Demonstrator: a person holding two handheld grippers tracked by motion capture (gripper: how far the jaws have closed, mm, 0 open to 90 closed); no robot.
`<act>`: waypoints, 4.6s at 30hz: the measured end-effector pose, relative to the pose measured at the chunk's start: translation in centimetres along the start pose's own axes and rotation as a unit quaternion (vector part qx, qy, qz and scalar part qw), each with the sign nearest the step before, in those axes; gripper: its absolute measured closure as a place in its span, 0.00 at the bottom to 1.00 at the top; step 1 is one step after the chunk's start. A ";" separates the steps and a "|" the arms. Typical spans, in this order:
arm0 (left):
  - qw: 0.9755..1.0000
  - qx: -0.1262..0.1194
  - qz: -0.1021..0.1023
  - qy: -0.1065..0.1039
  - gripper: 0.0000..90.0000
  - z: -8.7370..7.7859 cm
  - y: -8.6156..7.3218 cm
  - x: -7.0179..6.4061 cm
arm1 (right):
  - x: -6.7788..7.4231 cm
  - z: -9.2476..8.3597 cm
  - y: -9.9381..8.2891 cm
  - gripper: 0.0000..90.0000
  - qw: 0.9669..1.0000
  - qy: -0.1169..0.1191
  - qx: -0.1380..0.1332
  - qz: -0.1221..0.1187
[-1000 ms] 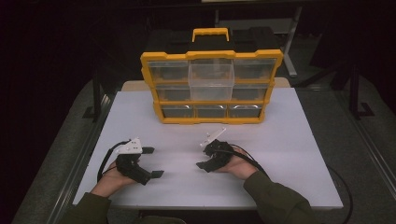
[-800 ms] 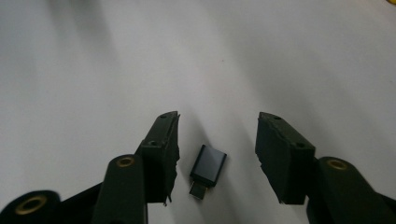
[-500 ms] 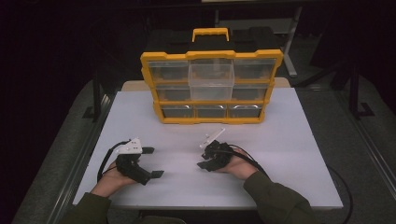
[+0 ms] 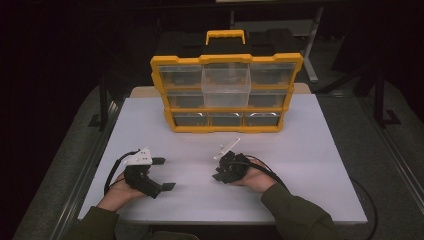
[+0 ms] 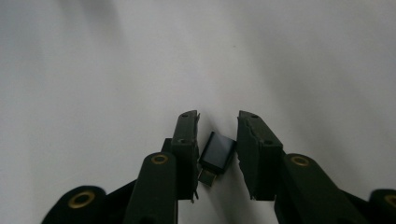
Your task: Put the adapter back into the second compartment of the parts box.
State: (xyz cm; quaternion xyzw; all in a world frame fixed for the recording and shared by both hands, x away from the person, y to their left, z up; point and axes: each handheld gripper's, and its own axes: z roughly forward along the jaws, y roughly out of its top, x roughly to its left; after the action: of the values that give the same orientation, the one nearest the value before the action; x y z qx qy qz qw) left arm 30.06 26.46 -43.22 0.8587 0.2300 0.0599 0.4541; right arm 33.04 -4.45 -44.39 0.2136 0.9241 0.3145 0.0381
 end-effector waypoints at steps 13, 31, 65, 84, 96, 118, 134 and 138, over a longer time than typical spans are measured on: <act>1.000 0.000 0.000 0.000 0.00 0.0 0.0 0.0 | 0.0 0.0 0.0 0.82 1.000 -0.005 0.005 -0.005; 1.000 0.000 0.002 -0.001 0.00 0.0 0.0 -0.1 | -0.3 -0.3 0.0 0.83 1.000 -0.001 0.007 -0.004; 1.000 0.000 -0.001 0.002 0.00 0.1 -0.1 0.1 | -1.8 -6.9 -2.5 0.83 0.999 -0.019 -0.014 0.028; 1.000 0.004 0.000 0.003 0.00 0.2 -0.2 0.1 | -3.3 -10.7 -3.6 0.83 0.999 -0.024 -0.011 0.041; 1.000 0.002 0.000 0.003 0.00 0.1 -0.2 0.1 | -4.0 -13.3 -2.1 0.83 0.999 -0.034 -0.017 0.036; 1.000 -0.001 -0.001 0.003 0.00 0.1 -0.1 0.1 | -5.5 -18.1 1.3 0.83 0.997 -0.050 -0.036 0.034; 1.000 0.000 0.000 0.002 0.00 0.1 -0.1 0.2 | -6.7 -21.4 4.1 0.83 0.997 -0.046 -0.050 0.044; 1.000 0.000 0.000 0.002 0.00 0.1 -0.1 0.2 | -6.9 -22.2 4.8 0.83 0.996 -0.055 -0.049 0.040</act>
State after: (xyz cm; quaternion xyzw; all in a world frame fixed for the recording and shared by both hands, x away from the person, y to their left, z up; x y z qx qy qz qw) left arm 30.20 26.49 -43.40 0.8586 0.2306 0.0613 0.4537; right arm 36.55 -16.46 -24.26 0.2654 0.8946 0.3490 0.0865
